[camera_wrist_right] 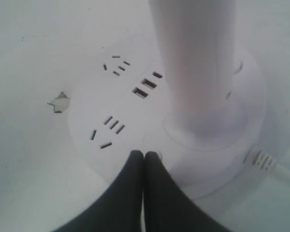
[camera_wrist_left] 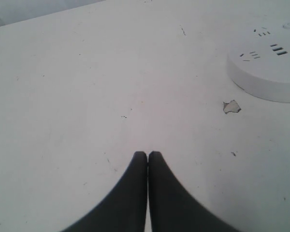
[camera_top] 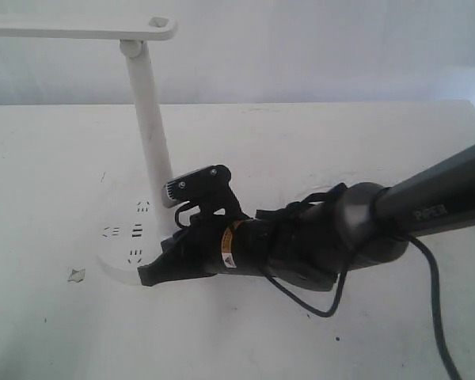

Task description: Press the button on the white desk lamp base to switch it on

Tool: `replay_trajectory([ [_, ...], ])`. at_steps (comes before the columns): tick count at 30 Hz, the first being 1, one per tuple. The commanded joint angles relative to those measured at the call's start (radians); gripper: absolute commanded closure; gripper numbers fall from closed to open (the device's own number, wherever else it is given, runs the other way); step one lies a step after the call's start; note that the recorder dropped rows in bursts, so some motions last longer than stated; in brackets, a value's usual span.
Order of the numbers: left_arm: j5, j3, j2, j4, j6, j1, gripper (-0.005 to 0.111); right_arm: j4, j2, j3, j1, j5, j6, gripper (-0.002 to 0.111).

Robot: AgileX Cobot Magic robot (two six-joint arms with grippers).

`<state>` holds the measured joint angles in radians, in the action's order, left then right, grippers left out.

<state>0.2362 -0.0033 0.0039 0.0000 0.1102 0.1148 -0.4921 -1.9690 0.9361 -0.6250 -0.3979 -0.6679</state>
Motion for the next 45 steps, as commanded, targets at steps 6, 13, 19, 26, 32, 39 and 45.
replay_trajectory([
  [6,-0.002,0.003,-0.004,-0.006,-0.001,0.003,0.107,-0.002,-0.048,0.124,-0.042,0.140,-0.017,0.108],
  [13,-0.002,0.003,-0.004,-0.006,-0.001,0.003,0.107,-0.002,-0.078,0.137,-0.042,0.199,-0.020,0.108],
  [19,-0.002,0.003,-0.004,-0.006,-0.001,0.003,0.107,0.002,-0.079,0.137,-0.042,0.254,-0.029,0.108],
  [26,-0.002,0.003,-0.004,-0.006,-0.001,0.003,0.107,0.002,0.013,0.137,-0.042,0.266,-0.029,0.108],
  [32,-0.002,0.003,-0.004,-0.006,-0.001,0.003,0.107,0.002,0.022,0.137,-0.042,0.306,-0.029,0.108],
  [39,-0.002,0.003,-0.004,-0.006,-0.001,0.003,0.107,-0.016,0.076,0.113,-0.096,0.349,-0.020,0.108],
  [45,-0.002,0.003,-0.004,-0.006,-0.001,0.003,0.107,-0.017,0.204,0.052,-0.160,0.460,0.076,0.108],
])
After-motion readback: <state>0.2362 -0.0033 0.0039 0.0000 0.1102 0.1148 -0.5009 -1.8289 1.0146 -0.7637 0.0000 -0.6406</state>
